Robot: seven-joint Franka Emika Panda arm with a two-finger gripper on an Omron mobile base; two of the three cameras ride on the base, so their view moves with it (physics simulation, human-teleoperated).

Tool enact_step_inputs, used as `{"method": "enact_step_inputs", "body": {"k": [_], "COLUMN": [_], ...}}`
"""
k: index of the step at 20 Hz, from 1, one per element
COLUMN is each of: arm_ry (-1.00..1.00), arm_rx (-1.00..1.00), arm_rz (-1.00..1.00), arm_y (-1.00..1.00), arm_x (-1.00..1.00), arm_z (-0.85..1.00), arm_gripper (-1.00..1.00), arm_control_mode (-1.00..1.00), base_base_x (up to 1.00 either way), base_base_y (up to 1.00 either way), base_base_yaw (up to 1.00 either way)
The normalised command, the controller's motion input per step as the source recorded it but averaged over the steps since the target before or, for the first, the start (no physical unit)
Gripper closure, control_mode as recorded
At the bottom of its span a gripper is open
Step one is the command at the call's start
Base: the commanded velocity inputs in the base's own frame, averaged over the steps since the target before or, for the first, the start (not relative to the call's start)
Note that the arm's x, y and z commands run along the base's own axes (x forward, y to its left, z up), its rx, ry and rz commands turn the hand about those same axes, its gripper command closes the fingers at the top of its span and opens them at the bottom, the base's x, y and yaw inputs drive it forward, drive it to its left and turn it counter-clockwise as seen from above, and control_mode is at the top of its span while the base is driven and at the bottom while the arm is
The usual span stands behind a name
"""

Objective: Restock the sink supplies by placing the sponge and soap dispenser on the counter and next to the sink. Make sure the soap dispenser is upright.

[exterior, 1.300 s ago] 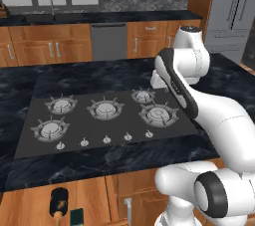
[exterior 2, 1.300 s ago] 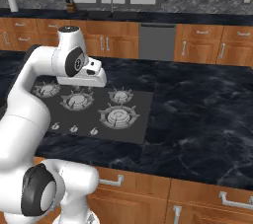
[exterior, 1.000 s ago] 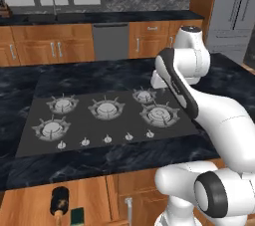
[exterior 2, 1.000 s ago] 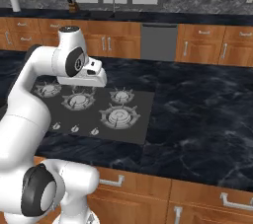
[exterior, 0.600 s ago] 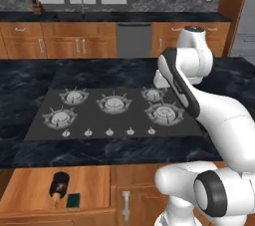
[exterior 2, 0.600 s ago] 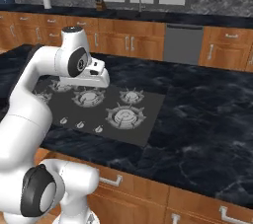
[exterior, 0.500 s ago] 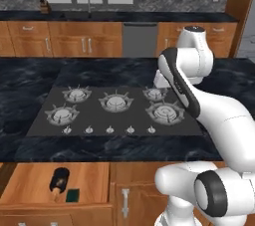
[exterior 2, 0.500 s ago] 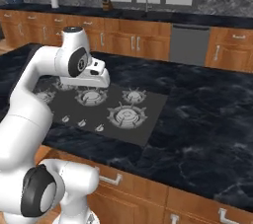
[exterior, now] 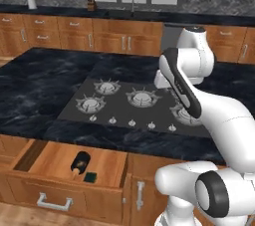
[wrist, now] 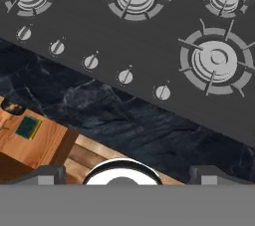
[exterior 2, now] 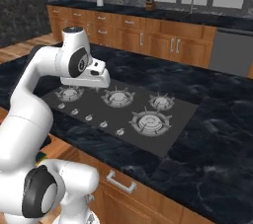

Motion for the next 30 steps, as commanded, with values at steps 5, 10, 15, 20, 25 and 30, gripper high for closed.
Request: {"method": "enact_step_inputs", "body": {"k": [5,10,15,20,25,30], "arm_ry": [0.0,0.0,0.0,0.0,0.0,0.0], "arm_rx": [0.0,0.0,0.0,0.0,-0.03,-0.01], "arm_rz": [0.0,0.0,0.0,0.0,0.0,-0.02], "arm_y": [0.0,0.0,0.0,0.0,0.12,0.85], "arm_x": [0.0,0.0,0.0,0.0,0.0,-0.2], "arm_z": [0.0,0.0,0.0,0.0,-0.13,-0.82], "arm_gripper": [-1.0,-1.0,-1.0,-1.0,-1.0,-1.0], "arm_control_mode": [1.0,1.0,1.0,1.0,-1.0,-1.0], "base_base_x": [0.24,0.35,0.4,0.33,0.01,0.0], "base_base_y": [0.0,-0.11,-0.08,0.0,0.0,0.0], "base_base_yaw": [0.31,0.2,0.15,0.1,0.02,0.0]}}
